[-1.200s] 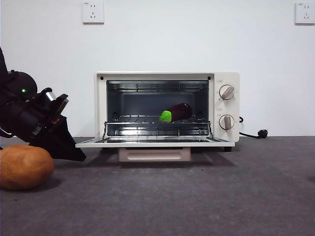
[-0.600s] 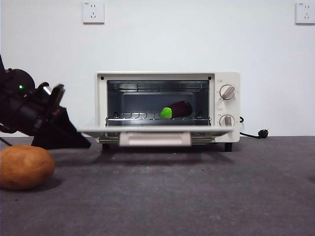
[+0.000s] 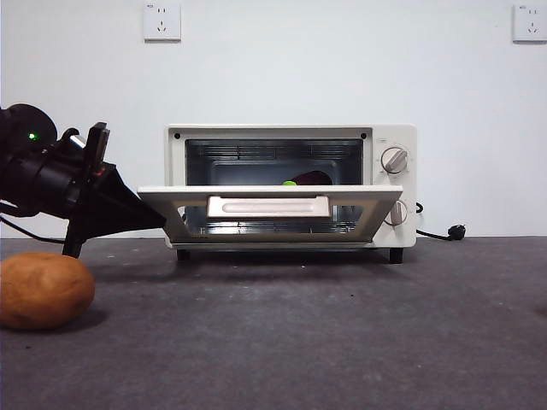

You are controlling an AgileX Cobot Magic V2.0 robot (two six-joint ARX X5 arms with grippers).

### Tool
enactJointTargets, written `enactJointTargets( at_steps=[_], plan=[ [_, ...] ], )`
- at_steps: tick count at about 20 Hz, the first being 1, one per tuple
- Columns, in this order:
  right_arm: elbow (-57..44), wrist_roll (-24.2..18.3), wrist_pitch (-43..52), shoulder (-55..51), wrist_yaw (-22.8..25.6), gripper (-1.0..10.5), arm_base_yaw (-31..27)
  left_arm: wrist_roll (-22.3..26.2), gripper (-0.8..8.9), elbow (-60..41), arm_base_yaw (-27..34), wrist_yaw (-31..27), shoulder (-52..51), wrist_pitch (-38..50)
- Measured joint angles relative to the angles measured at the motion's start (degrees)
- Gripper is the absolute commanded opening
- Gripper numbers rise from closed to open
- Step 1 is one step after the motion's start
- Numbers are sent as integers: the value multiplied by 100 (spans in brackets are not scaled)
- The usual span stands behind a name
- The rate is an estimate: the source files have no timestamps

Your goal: Take the eggplant from the table,put the eggplant in the oven

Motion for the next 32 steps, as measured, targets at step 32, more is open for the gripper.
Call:
enactJointTargets(
  at_steps=[32],
  plan=[
    [0, 59, 0, 0, 0, -9, 0, -422, -6, 1211, -90, -1292, 0, 476]
  ],
)
